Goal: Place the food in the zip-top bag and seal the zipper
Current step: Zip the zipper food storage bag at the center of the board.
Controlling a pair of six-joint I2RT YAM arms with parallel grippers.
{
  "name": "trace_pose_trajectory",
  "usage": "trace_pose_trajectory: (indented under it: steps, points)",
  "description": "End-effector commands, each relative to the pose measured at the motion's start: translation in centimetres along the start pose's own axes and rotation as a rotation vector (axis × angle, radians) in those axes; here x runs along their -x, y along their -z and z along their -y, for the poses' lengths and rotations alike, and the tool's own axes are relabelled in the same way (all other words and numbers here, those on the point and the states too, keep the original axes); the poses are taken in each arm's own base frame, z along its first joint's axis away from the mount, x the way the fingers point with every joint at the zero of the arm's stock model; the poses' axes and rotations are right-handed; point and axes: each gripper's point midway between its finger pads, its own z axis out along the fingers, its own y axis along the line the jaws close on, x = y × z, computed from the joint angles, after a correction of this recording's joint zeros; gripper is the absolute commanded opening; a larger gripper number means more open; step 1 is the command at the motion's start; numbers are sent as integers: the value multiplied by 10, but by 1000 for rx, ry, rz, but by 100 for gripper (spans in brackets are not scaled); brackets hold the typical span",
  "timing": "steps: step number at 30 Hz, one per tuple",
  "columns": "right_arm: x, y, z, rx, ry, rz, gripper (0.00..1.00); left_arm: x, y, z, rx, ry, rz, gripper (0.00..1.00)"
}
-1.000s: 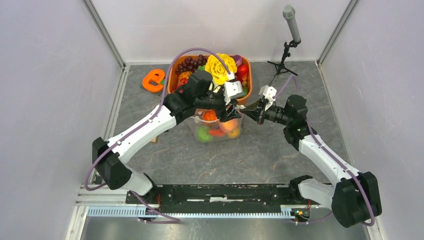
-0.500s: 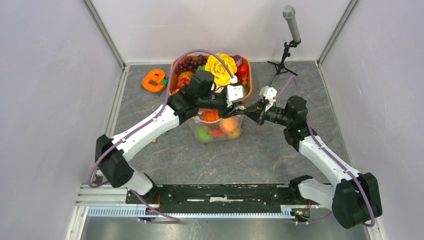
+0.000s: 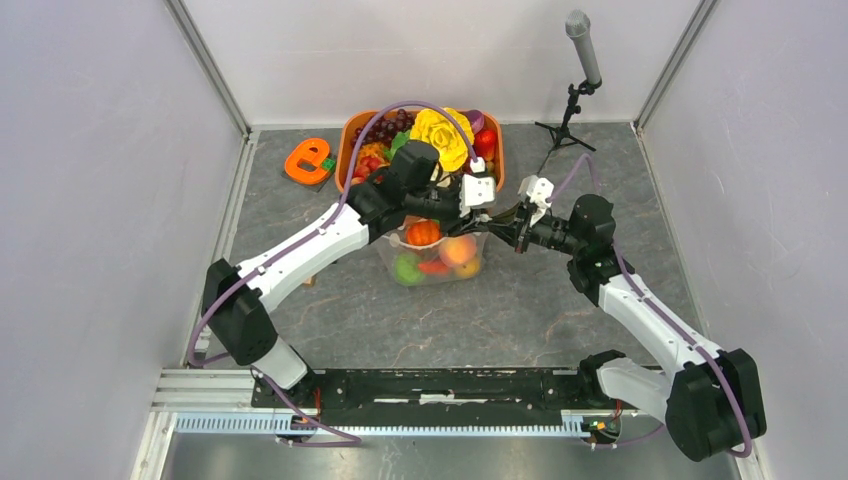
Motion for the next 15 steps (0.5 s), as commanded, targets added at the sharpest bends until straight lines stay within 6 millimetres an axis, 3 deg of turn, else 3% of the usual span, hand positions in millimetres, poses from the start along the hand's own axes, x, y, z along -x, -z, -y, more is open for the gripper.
trace_pose_trajectory:
  steps: [1,6,15]
  points:
    - [16,1,1,-11,71,38,0,8,5,-2,-20,-38,-5,42]
    - [17,1,-2,-5,74,43,0,-3,15,-1,-26,-22,-34,27]
    - [15,-1,-7,9,77,33,0,9,14,0,-50,-37,6,33]
